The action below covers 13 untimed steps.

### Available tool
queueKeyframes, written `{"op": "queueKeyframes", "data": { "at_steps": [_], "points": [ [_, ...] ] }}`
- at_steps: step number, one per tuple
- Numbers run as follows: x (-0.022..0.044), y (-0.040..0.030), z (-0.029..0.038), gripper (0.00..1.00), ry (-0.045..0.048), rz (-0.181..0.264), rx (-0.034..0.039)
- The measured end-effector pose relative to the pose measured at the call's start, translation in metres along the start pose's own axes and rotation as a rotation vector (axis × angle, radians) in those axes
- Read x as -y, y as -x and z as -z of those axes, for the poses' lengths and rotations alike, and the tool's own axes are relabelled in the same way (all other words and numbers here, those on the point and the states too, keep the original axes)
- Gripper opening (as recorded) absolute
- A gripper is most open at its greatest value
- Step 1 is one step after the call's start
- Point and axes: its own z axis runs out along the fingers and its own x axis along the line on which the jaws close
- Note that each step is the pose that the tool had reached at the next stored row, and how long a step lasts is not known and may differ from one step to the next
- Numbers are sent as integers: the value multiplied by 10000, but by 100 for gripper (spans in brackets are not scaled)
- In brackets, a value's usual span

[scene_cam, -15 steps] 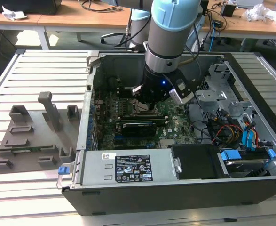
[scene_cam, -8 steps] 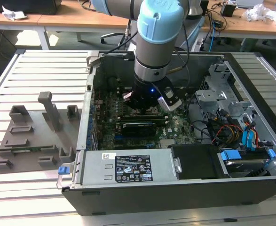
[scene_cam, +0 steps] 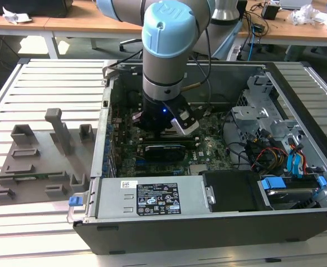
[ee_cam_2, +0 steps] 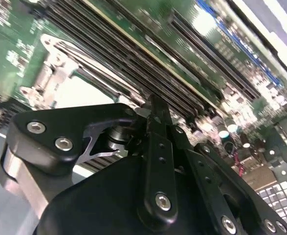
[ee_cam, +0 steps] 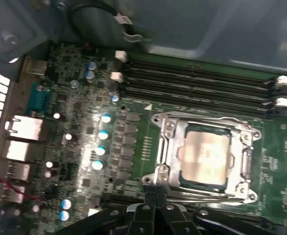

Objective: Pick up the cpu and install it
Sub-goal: 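Install the second cpu locking lever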

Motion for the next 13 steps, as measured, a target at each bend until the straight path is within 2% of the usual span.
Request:
{"op": "queueKeyframes", "data": {
  "at_steps": [3, 8, 13],
  "points": [
    [-7, -65, -18, 11, 52, 60, -2],
    [-42, -62, -52, 11, 95, 875, -132],
    [-86, -31, -71, 11, 102, 1056, -160]
  ]
}}
